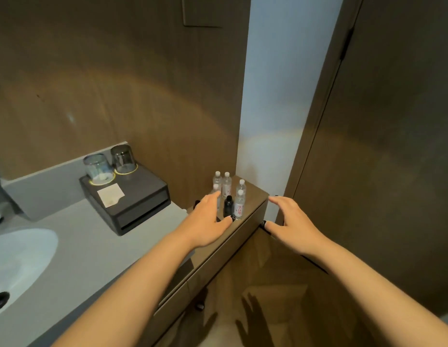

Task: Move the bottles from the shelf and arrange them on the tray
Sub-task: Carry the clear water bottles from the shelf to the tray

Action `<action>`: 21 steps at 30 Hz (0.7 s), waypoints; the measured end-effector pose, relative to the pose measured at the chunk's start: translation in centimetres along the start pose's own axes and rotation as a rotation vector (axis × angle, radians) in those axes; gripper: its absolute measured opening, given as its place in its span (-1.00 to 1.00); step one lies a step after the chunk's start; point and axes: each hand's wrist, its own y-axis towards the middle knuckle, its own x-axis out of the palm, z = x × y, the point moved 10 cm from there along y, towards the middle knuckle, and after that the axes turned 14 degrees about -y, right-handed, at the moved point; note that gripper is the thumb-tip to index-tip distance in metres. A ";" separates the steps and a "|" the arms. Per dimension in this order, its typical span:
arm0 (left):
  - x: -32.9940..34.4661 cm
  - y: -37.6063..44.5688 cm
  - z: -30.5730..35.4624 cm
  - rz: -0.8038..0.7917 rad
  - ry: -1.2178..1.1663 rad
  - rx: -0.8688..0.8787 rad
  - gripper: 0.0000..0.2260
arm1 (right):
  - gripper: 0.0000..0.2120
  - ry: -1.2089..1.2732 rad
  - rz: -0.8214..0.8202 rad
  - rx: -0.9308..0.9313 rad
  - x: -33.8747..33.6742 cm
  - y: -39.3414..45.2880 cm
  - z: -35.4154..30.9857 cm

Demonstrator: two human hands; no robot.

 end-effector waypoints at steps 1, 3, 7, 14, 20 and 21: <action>0.5 1.3 -0.3 -0.004 -0.005 -0.015 -0.33 | -0.37 0.010 -0.011 0.004 0.0 1.4 0.8; 1.3 4.0 -1.1 -0.017 0.001 -0.043 -0.34 | -0.38 0.023 -0.030 0.011 0.2 4.0 2.2; 2.4 9.9 -3.4 -0.049 0.001 -0.098 -0.32 | -0.37 0.062 -0.067 0.033 1.6 9.7 4.7; 3.5 20.5 -8.9 -0.086 -0.095 -0.191 -0.33 | -0.37 0.098 -0.131 0.105 5.6 20.7 8.5; 2.6 27.8 -12.3 -0.049 -0.140 -0.284 -0.48 | -0.43 0.123 -0.137 0.187 8.5 29.3 10.2; 2.6 28.7 -12.1 -0.054 -0.166 -0.283 -0.50 | -0.45 0.136 -0.127 0.212 8.8 30.5 10.5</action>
